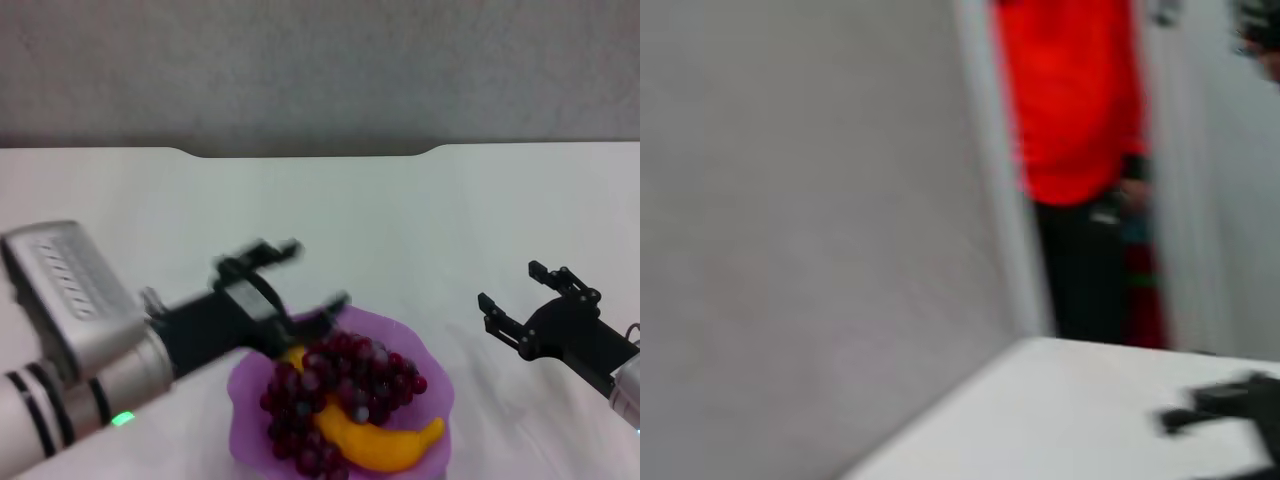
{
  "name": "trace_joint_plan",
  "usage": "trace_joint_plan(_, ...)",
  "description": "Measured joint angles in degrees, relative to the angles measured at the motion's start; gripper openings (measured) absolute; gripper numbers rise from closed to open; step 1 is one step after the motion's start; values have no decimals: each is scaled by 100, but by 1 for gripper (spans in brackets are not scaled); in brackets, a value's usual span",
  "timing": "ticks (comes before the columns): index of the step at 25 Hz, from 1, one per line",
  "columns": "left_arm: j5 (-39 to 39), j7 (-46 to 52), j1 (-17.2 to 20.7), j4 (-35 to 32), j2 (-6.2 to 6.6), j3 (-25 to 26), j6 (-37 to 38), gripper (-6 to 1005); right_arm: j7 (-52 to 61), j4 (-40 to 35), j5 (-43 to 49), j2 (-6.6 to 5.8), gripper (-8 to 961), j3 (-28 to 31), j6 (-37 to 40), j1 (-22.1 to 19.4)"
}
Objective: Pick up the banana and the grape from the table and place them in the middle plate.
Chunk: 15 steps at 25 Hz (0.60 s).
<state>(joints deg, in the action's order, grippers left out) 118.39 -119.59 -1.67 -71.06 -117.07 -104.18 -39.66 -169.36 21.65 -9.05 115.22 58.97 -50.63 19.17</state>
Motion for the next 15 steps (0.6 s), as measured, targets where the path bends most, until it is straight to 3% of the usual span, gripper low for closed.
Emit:
trace_joint_plan(2, 408, -323, 14, 128, -5, 90, 14, 765, 0, 1, 0, 0, 818, -1, 0, 2)
trace_joint_plan(9, 3878, -3011, -192, 1706, -15, 405, -221, 894, 0, 9, 0, 0, 818, -26, 0, 21)
trace_joint_plan(12, 4581, -3253, -418, 2596, -25, 545, -856, 893, 0, 10, 0, 5, 819, -26, 0, 27)
trace_joint_plan(15, 4737, -3173, -757, 3684, -59, 968, -1703, 893, 0, 16, 0, 10, 819, -26, 1, 49)
